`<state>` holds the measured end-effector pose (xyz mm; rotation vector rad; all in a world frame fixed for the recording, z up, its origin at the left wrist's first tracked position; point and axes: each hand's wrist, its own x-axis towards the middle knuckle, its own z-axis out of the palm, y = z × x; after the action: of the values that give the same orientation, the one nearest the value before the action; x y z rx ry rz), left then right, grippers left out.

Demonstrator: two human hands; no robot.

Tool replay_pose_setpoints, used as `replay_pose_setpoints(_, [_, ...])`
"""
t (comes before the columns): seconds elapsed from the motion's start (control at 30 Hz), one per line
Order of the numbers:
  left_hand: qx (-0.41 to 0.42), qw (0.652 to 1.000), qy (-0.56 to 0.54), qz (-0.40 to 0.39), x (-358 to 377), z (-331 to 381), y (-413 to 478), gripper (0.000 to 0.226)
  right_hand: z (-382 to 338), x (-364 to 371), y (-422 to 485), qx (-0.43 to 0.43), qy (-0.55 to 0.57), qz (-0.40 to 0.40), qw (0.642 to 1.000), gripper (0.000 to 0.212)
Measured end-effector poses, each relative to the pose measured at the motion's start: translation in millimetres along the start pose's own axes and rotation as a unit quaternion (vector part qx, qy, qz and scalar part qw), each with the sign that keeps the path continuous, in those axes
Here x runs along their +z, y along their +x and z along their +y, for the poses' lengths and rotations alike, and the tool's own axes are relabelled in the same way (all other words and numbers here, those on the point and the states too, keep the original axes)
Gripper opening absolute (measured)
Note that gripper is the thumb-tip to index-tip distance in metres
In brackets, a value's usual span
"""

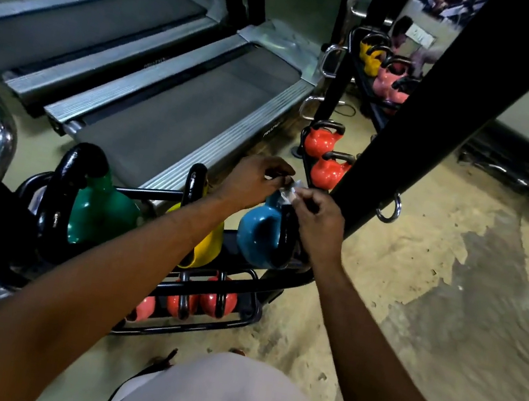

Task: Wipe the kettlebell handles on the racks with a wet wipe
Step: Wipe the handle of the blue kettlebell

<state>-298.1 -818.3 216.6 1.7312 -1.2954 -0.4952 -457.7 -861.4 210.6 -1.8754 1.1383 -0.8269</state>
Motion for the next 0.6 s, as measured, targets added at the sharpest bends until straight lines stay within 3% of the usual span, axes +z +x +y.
replay_pose_setpoints(0.17, [0.041,0.996,-0.049,0.066,8.9,4.5,-32.5,0.017,7.4,-30.5,-47.1,0.027,0.033,-0.019,0.999,0.007])
replay_pose_setpoints(0.3, [0.114,0.99,-0.025,0.083,10.0,2.5,-43.8,0.016,-9.0,-18.2,12.7,0.048,0.057,-0.048,0.996,0.007])
replay_pose_setpoints(0.4, [0.143,0.987,0.028,0.063,12.9,0.5,-60.5,0.014,-3.2,-3.3,48.4,0.071,0.068,-0.099,0.99,0.011])
replay_pose_setpoints(0.6, [0.217,0.965,0.148,-0.017,15.5,2.9,-73.0,0.03,2.8,-32.5,27.8,0.052,0.016,-0.139,0.989,0.015])
